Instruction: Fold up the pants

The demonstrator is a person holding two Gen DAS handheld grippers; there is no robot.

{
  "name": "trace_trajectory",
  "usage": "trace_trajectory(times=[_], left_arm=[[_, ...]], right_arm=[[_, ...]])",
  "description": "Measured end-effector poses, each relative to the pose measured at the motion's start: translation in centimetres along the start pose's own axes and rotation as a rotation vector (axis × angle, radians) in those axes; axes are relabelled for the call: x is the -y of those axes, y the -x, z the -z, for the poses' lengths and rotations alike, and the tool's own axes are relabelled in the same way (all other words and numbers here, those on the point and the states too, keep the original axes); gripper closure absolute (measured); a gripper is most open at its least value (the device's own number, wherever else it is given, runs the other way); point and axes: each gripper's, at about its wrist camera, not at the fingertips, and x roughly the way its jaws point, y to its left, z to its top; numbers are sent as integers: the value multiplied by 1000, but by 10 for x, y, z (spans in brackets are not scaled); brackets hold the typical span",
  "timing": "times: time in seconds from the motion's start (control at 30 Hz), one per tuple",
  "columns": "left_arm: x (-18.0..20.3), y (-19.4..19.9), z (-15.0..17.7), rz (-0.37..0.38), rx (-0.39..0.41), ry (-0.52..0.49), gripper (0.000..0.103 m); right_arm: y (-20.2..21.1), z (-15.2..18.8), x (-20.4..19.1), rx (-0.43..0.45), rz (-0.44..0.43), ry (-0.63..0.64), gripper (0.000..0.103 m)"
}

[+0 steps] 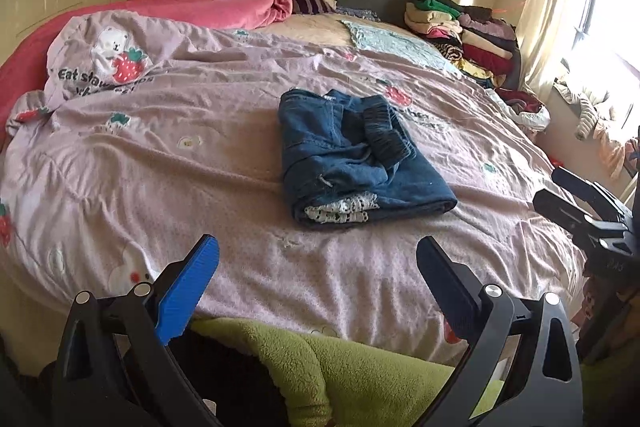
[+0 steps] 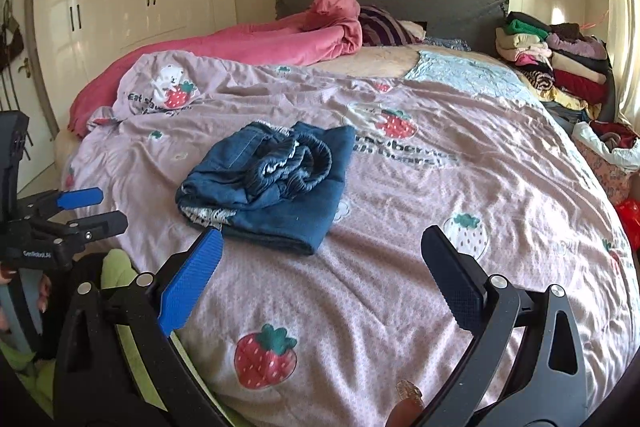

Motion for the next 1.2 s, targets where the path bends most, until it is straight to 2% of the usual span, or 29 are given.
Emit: trace_trajectory(times=[0.17, 0.3, 0.57, 1.2], left_arm=[[-3, -10, 6, -2, -36, 13, 4], [-4, -15, 9, -1, -51, 17, 4], [-3, -23, 11, -15, -70, 7, 4], [-4, -18, 10, -8, -59, 16, 4]], right_arm=[[-18, 11, -3, -74, -18, -15, 9], [-27, 18, -5, -102, -19, -19, 9], [-31, 21, -6, -102, -5, -24, 9], [-28, 18, -8, -97, -7, -15, 9]])
